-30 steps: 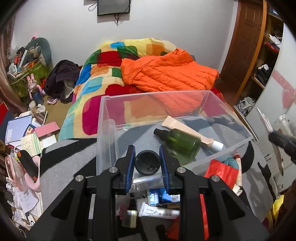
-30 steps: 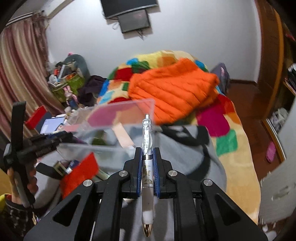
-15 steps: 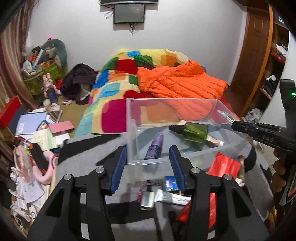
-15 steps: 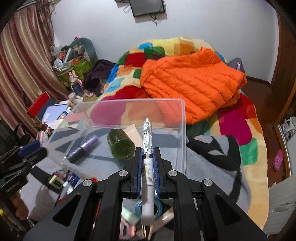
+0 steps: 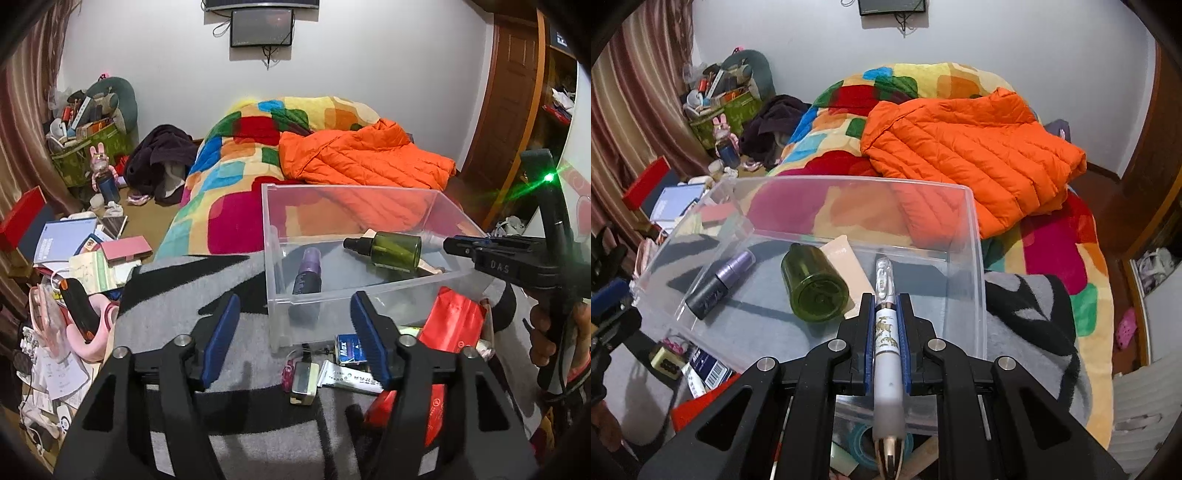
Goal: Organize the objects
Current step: 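Release the white pen into the clear box with the right tool while the left tool releases the purple bottle, then grasp the beige red-capped tube with the right tool while the left tool grasps the small beige block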
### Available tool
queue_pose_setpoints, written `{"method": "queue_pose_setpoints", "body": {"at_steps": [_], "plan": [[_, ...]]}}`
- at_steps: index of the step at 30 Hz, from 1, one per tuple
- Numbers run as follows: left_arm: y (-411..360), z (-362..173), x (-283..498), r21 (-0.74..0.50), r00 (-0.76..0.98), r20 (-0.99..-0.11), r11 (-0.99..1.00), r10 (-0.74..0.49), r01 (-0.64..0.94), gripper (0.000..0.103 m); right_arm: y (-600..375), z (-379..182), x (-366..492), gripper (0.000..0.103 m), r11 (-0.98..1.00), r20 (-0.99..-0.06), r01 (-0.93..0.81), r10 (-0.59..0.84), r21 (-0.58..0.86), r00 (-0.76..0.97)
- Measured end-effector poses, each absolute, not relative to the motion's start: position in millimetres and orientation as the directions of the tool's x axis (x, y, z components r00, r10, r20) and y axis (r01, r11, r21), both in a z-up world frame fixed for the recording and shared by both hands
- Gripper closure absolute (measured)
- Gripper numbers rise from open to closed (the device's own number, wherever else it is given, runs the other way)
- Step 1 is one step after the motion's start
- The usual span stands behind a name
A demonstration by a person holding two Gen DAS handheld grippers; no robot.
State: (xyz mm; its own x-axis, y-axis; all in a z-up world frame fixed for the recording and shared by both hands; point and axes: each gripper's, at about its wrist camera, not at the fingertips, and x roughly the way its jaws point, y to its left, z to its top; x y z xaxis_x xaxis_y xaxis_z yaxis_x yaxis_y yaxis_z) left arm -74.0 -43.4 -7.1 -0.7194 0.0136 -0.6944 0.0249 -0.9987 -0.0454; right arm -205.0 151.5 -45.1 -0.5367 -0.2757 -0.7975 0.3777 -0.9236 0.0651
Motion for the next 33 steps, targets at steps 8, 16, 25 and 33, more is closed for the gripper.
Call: {"method": "queue_pose_setpoints", "body": {"at_steps": [8,16,25,33], "plan": [[-41,0,-68,-0.025,-0.735,-0.679,-0.999,0.003,0.020,0.031,152,-32,-189,0.088,-0.916,-0.788,0.394,-0.291,0.067,-0.542],[-53,-3,-50,0.052,-0.720,-0.692,-0.998,-0.056,0.028,0.024,174,-13,-156,0.070,-0.912,-0.751,0.390,-0.345,0.127,-0.563],[-54,-37,-41,-0.025,-0.632,-0.775,-1.000,0.020,-0.002,0.024,200,-23,-122,0.065,-0.930,-0.769,0.341,-0.314,0.133,-0.557],[-42,-52,-46,-0.002,-0.598,-0.802,-1.000,-0.006,0.012,0.028,219,-53,-109,0.064,-0.949,-0.819,0.283,-0.269,0.136,-0.506]]}}
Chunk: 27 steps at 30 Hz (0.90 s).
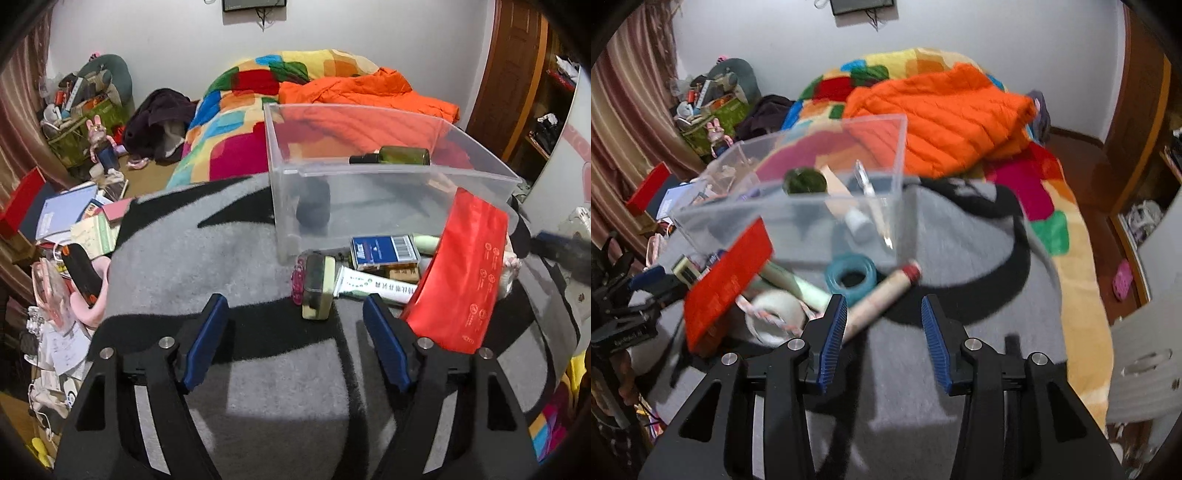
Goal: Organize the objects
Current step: 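Grasp the beige red-capped tube with the right tool while the left tool grasps the small beige block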
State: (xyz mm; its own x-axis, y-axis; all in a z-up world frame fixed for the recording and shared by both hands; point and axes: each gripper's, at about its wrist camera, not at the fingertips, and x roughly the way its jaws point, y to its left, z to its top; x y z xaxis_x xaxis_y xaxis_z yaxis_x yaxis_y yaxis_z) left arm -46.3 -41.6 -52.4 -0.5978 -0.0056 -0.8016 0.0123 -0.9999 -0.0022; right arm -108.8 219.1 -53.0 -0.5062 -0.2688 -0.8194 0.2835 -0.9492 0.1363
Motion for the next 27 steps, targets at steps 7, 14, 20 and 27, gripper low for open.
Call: {"method": "queue_pose_setpoints", "body": {"at_steps": [7,14,20,27], "plan": [[-37,-54,-56,-0.007,-0.578,-0.816,-1.000,0.000,0.011,0.060,216,-73,-119,0.061,-0.948,-0.839,0.268,-0.282,0.171,-0.465],[-40,-55,-57,-0.025,-0.577,-0.817,-1.000,0.012,0.016,0.083,202,-77,-126,0.054,-0.942,-0.843,0.272,-0.302,0.194,-0.445],[-39,-51,-50,-0.023,-0.603,-0.798,-1.000,0.007,0.018,0.084,205,-84,-125,0.060,-0.948,-0.844,0.247,-0.295,0.200,-0.448],[-33,-45,-38,-0.029,-0.624,-0.781,-1.000,0.027,-0.006,0.087,220,-84,-120,0.087,-0.956,-0.847,0.220,-0.278,0.196,-0.452]]}}
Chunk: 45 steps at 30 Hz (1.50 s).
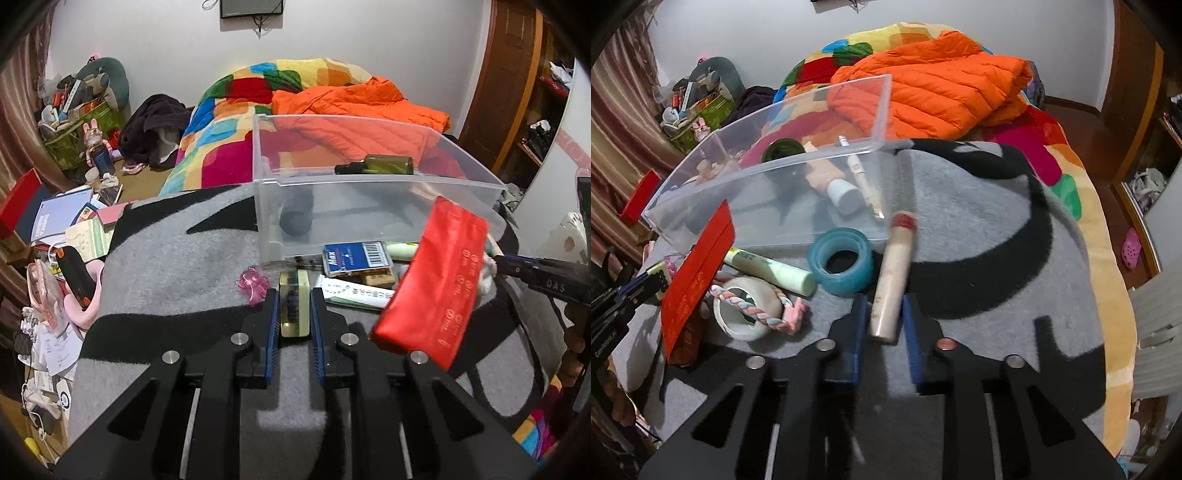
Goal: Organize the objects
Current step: 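Grasp the beige red-capped tube with the right tool while the left tool grasps the small beige block, then carry the red-capped tube with the right tool while the left tool carries the beige block over the box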
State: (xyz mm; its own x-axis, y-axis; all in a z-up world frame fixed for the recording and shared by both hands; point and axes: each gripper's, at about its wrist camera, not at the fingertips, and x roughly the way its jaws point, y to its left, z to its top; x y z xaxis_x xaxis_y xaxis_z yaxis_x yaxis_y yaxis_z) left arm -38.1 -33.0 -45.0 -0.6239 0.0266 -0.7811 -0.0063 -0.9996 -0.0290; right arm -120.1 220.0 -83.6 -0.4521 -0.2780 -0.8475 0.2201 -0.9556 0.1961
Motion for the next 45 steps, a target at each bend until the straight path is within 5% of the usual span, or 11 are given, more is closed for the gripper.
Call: {"method": "queue_pose_setpoints", "body": {"at_steps": [14,20,24,28,31,45], "plan": [[-41,-33,-19,-0.057,-0.634,-0.771,-0.998,0.060,-0.026,0.094,231,-75,-99,0.089,-0.949,-0.850,0.272,-0.270,0.156,-0.453],[-37,-37,-20,-0.043,-0.621,-0.782,-0.998,0.060,-0.041,0.074,227,-69,-96,0.086,-0.950,-0.848,0.288,-0.246,0.116,-0.470],[-30,-42,-19,-0.025,-0.611,-0.789,-0.998,0.058,-0.062,0.069,224,-71,-106,0.083,-0.955,-0.848,0.274,-0.240,0.117,-0.473],[-26,-53,-23,-0.021,-0.586,-0.808,-0.998,0.055,-0.066,0.070,221,-82,-114,0.083,-0.958,-0.859,0.259,-0.231,0.120,-0.457],[-27,-61,-25,-0.029,-0.573,-0.818,-0.998,0.054,-0.054,0.087,220,-82,-111,0.084,-0.960,-0.850,0.260,-0.217,0.099,-0.480],[-36,-25,-23,-0.050,-0.667,-0.743,-0.999,0.044,-0.010,0.087,232,-44,-100,0.089,-0.965,-0.773,0.232,-0.241,0.124,-0.587]]}}
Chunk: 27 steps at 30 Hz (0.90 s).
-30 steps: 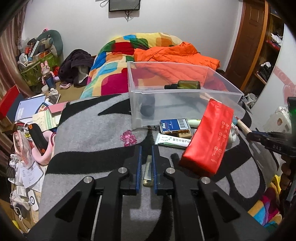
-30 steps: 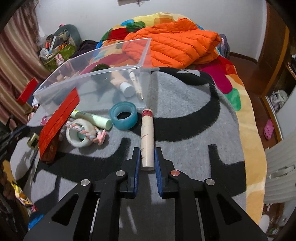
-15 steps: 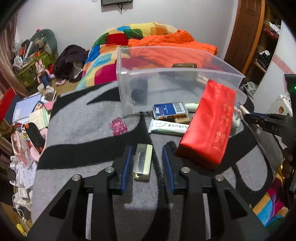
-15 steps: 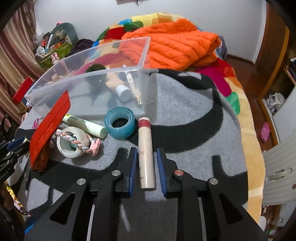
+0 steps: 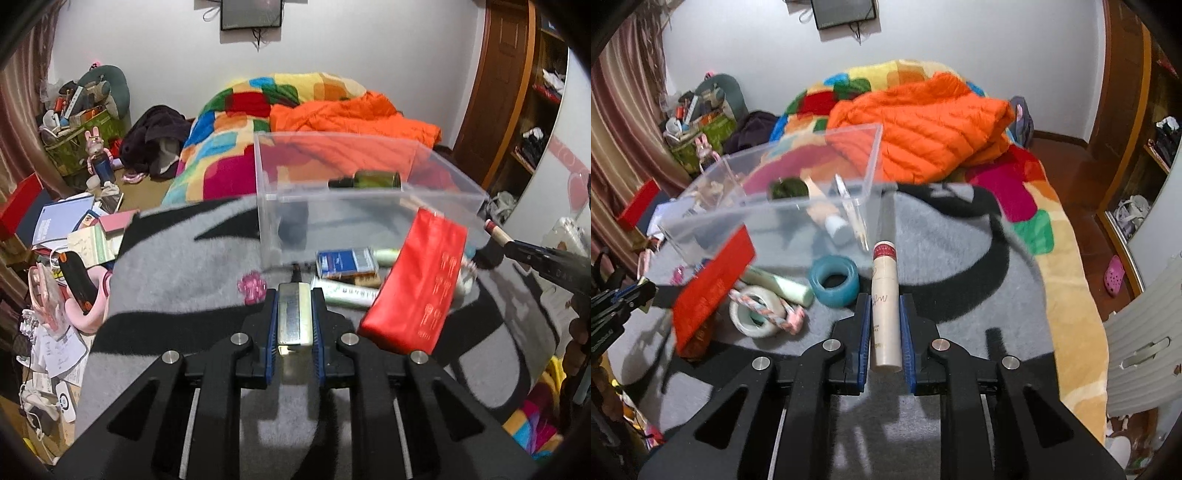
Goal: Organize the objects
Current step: 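Carry the red-capped tube with the right tool while the left tool carries the beige block over the box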
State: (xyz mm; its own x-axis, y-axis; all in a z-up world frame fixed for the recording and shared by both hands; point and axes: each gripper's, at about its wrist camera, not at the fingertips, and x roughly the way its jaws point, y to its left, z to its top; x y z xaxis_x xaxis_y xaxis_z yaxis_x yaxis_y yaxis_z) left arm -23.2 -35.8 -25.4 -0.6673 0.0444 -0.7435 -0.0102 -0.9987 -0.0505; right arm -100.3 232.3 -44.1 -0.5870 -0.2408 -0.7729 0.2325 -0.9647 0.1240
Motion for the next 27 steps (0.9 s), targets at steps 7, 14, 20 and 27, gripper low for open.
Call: {"method": "queue_pose_setpoints", "body": {"at_steps": [7,14,20,27], "plan": [[-32,-7,-40,-0.052,-0.702,-0.711,-0.999,0.041,-0.006,0.087,229,-14,-103,0.089,-0.946,-0.715,0.273,-0.314,0.177,-0.624],[-29,5,-60,-0.050,-0.722,-0.691,-0.999,0.042,-0.010,0.087,215,-2,-116,0.089,-0.931,-0.692,0.303,-0.354,0.202,-0.629],[-26,10,-76,-0.040,-0.726,-0.686,-0.999,0.039,-0.015,0.087,204,-5,-133,0.089,-0.916,-0.693,0.321,-0.395,0.243,-0.603],[-21,6,-103,-0.040,-0.702,-0.711,-0.999,0.049,-0.028,0.087,191,-10,-160,0.089,-0.910,-0.712,0.333,-0.404,0.247,-0.574]]}}
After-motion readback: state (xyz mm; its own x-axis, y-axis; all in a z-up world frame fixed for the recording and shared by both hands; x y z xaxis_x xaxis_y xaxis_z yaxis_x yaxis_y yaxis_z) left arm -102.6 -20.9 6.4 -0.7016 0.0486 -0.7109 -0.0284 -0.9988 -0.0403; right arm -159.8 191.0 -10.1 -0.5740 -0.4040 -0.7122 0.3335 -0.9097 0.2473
